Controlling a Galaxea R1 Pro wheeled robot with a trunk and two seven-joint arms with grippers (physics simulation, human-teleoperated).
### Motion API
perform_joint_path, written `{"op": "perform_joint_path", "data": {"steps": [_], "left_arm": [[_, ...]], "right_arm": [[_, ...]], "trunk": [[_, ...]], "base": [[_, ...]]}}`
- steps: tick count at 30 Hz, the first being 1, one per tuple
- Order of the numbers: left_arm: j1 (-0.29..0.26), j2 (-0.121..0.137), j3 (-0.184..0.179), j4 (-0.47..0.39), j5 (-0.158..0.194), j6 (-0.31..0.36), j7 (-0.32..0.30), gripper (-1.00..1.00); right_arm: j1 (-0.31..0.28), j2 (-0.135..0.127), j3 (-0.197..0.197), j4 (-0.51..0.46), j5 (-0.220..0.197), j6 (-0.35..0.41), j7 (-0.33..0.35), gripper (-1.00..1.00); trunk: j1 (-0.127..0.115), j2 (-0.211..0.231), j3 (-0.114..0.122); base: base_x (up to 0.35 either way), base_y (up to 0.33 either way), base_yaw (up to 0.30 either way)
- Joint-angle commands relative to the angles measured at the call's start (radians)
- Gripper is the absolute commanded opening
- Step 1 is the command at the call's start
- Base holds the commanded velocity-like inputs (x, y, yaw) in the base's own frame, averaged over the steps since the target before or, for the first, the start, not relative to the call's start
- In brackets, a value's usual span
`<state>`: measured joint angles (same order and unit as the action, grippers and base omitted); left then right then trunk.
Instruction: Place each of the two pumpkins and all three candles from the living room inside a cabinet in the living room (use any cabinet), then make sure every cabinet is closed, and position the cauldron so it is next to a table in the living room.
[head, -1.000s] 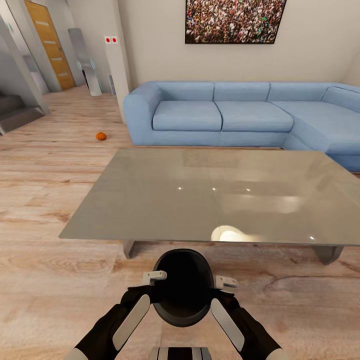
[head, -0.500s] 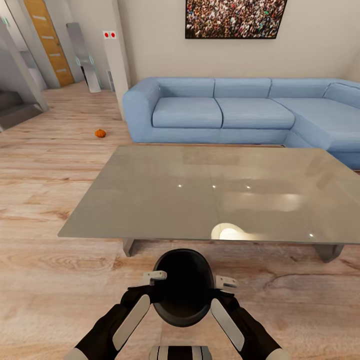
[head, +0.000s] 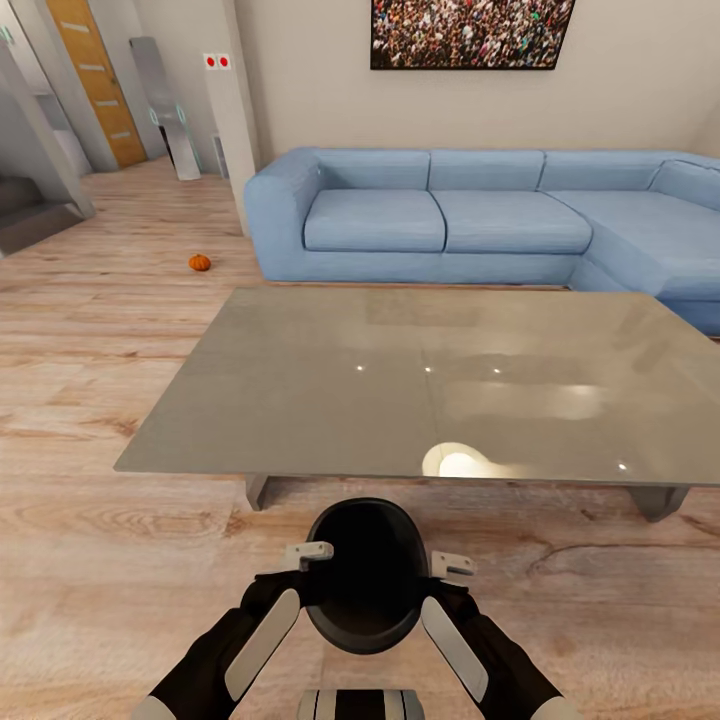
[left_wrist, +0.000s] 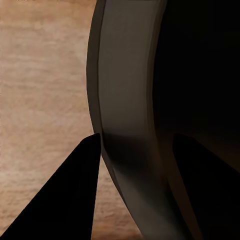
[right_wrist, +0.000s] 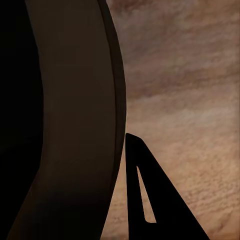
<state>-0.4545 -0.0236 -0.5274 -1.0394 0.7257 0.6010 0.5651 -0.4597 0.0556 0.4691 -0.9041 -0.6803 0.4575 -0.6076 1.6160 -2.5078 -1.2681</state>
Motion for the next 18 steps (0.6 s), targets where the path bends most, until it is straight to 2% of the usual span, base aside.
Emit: {"op": "perform_joint_path", "data": {"steps": [1,14,15,18], "left_arm": [[-0.001,0.001,-0.006,-0.057,0.024,-0.008,0.011,-1.0],[-0.001,0.002,0.0,-0.057,0.024,-0.009,0.01,-1.0],[-0.001,0.002,0.0,-0.057,0.023,-0.009,0.01,1.0],[-0.001,0.002,0.0,-0.057,0.023,-0.009,0.01,1.0]], "right_arm": [[-0.001,-0.006,-0.007,0.001,-0.016,0.01,-0.009,-1.0],[-0.001,-0.005,-0.007,0.001,-0.015,0.01,-0.009,-1.0],[-0.001,-0.005,-0.007,0.001,-0.016,0.01,-0.009,-1.0],[-0.001,-0.004,-0.007,0.001,-0.016,0.01,-0.009,-1.0]], "trunk": [[0.0,0.0,-0.001],[0.0,0.0,-0.001],[0.0,0.0,-0.001],[0.0,0.0,-0.001]], "base": [[0.0,0.0,0.0],[0.0,0.0,0.0],[0.0,0.0,0.0],[0.0,0.0,0.0]]}}
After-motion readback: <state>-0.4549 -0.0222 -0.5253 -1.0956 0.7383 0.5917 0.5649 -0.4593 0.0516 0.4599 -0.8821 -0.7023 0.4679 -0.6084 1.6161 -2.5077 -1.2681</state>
